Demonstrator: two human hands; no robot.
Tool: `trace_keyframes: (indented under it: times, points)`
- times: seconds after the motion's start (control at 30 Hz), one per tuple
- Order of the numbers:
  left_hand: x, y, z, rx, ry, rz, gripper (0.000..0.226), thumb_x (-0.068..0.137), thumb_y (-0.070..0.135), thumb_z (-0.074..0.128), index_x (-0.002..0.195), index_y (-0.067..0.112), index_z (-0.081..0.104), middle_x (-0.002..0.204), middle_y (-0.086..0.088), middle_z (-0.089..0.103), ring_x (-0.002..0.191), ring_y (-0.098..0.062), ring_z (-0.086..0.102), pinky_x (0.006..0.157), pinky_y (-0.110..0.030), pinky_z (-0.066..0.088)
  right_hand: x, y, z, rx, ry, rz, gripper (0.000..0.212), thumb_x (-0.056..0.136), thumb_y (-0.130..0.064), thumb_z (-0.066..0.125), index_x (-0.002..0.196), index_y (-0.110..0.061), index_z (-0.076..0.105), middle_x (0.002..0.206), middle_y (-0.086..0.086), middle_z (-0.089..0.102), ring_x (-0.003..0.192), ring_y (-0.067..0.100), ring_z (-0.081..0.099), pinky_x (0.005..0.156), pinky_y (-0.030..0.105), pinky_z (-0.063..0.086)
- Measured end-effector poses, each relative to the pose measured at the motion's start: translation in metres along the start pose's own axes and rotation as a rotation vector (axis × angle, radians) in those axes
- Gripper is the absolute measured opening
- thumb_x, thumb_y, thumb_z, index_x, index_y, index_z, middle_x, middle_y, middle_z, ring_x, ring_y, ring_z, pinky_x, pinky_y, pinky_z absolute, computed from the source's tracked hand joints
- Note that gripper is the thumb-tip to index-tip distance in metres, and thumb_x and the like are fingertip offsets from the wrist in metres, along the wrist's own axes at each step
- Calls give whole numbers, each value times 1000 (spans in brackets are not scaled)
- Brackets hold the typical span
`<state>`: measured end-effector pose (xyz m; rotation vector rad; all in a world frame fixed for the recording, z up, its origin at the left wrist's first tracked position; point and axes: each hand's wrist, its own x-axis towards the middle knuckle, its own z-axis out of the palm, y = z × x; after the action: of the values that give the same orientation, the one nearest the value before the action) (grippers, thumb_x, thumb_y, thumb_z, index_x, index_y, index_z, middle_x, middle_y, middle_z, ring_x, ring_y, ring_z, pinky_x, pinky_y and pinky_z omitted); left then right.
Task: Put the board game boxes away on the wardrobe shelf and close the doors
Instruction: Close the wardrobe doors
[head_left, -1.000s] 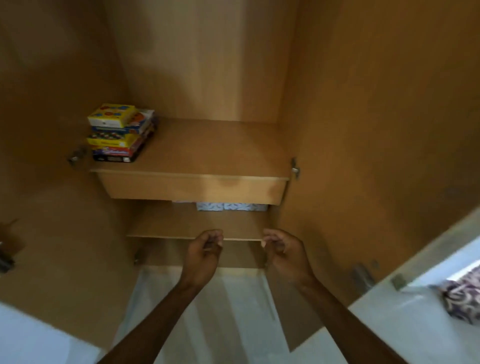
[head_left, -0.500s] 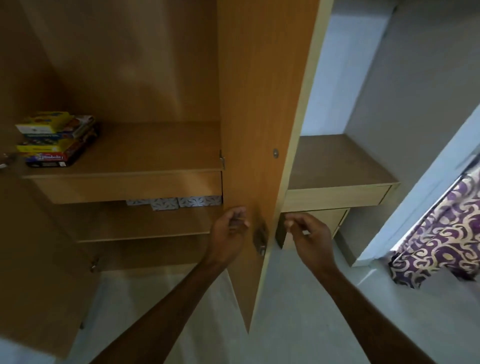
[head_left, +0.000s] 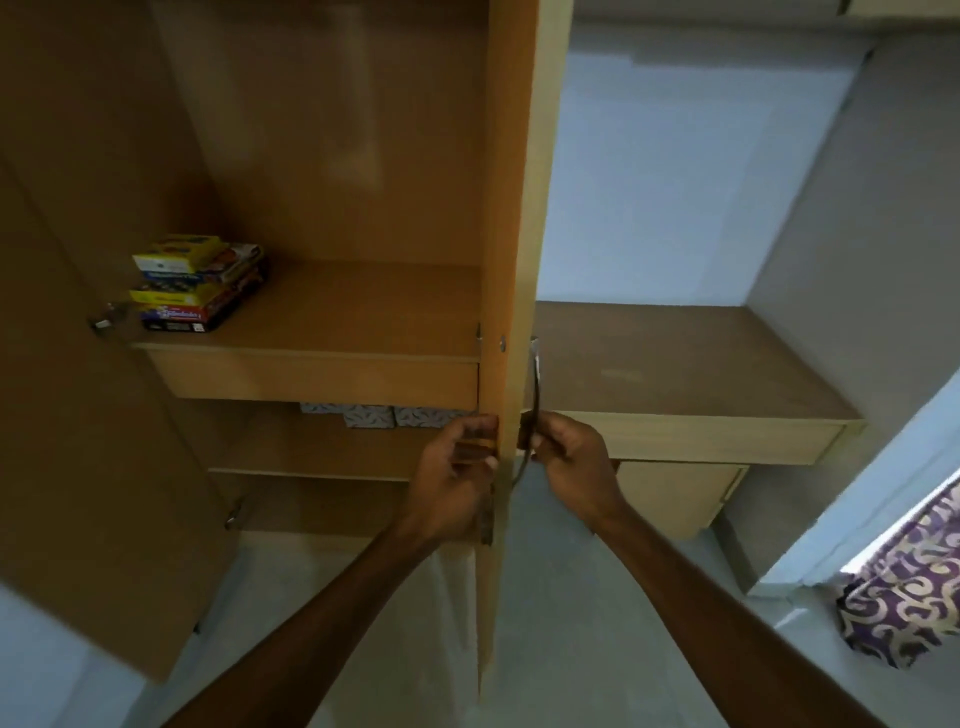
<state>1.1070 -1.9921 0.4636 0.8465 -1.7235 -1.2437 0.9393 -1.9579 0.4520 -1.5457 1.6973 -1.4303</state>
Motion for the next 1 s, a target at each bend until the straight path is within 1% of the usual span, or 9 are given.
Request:
trace_keyframes:
  times: [0.13,0.27,0.37,0.5,0.63,0.7,0.8,0.93,1.0]
  points:
    - [-6,-8,-64,-4,141,2,35,85,-7,63,101,24,64,94,13,72,87,-6,69,69,-18,54,17,-20,57,50,-160,-91,31,89,0,58,98,-27,69,90,-14,71,87,2,67,82,22,54]
    - [-2,-21,-121,33,281,-3,38,83,-3,63,102,30,64,95,13,73,88,-7,69,73,-22,56,49,-35,122,54,-264,-130,18,88,-7,61,96,-17,73,90,-4,75,86,8,70,81,30,56]
    - [12,-33,-162,35,357,31,43,75,-1,53,108,24,64,101,5,72,89,-7,69,74,-21,55,81,-43,177,8,-291,-173,10,85,-17,62,84,-9,68,82,7,73,80,21,70,75,43,57]
    - [48,-45,-210,-40,390,28,42,87,-13,48,108,19,65,101,1,71,93,-4,68,76,-16,52,126,-52,239,-63,-265,-230,21,85,-18,64,69,-8,56,60,8,61,55,16,52,57,35,49]
    - [104,-70,-268,-74,410,-61,25,99,20,48,105,29,71,106,2,73,103,-16,67,88,-34,52,176,-60,294,-112,-220,-267,37,87,-15,64,57,-27,46,50,-9,47,48,3,46,51,21,39]
    - [132,-78,-291,-45,394,-106,31,103,30,39,102,25,70,103,2,72,98,-6,67,82,-32,49,200,-61,316,-138,-183,-269,46,88,-15,64,56,-35,39,49,-14,43,49,-1,49,49,11,32]
    - [170,-85,-316,-65,354,-142,40,104,38,29,93,29,66,93,16,70,85,9,64,75,-28,44,234,-57,343,-174,-117,-264,47,89,-15,63,56,-35,36,50,-14,43,49,-2,47,49,10,31]
    - [219,-98,-346,-93,264,-208,46,101,51,19,103,37,63,114,12,66,109,-6,58,91,-35,42,277,-53,371,-203,-35,-221,36,89,-18,62,59,-26,43,51,-11,45,48,5,46,51,24,36]
    - [241,-103,-361,-102,201,-207,48,100,52,14,107,39,60,118,10,64,111,-7,57,91,-33,43,296,-51,385,-230,16,-197,31,88,-19,62,61,-20,47,52,-6,48,50,11,49,52,30,39]
